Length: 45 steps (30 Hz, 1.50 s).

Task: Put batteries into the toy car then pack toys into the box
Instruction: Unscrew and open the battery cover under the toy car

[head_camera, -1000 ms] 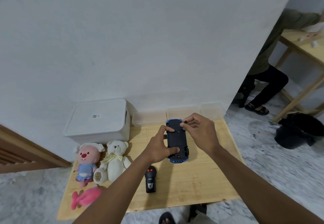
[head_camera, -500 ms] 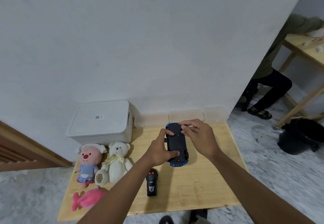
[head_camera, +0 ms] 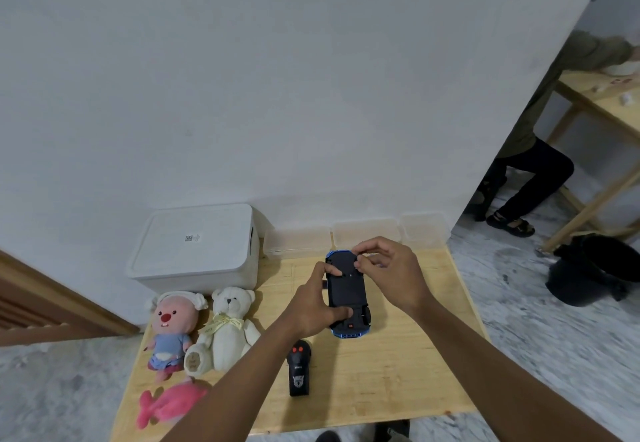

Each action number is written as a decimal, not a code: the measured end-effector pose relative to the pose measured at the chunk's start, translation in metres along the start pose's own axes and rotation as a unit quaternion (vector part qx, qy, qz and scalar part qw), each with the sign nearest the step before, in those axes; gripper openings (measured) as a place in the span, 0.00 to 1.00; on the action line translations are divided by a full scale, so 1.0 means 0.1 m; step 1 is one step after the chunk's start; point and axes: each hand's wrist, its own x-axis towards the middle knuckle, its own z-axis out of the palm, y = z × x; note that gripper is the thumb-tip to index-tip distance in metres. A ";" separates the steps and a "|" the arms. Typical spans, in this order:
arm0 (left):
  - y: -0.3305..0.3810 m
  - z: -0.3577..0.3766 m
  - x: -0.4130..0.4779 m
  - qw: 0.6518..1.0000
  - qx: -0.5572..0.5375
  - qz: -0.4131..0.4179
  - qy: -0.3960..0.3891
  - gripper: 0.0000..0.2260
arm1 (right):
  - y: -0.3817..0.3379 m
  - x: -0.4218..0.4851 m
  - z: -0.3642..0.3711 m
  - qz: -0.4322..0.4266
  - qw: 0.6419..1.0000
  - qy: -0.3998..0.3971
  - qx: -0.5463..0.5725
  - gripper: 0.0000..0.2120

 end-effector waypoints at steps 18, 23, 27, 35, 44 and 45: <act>0.06 -0.05 0.08 1.000 -0.006 -0.004 0.002 0.28 | 0.02 0.09 0.00 -0.021 1.000 0.016 -0.013 0.10; 0.07 -0.07 0.09 1.000 -0.009 -0.004 0.002 0.28 | 0.02 0.11 0.00 -0.026 0.999 0.026 -0.021 0.06; 0.07 -0.08 0.10 1.000 -0.007 -0.006 -0.002 0.28 | 0.02 0.14 0.00 -0.027 0.999 0.021 -0.007 0.06; 0.09 -0.08 0.12 1.000 -0.010 -0.007 0.001 0.28 | 0.03 0.14 0.03 -0.020 1.000 0.021 0.013 0.04; 0.08 -0.08 0.12 1.000 -0.012 -0.007 0.002 0.27 | 0.03 0.16 0.02 -0.019 0.999 0.022 0.023 0.04; 0.08 -0.08 0.12 1.000 -0.010 -0.006 0.002 0.27 | 0.03 0.16 0.03 -0.013 0.999 0.021 0.033 0.04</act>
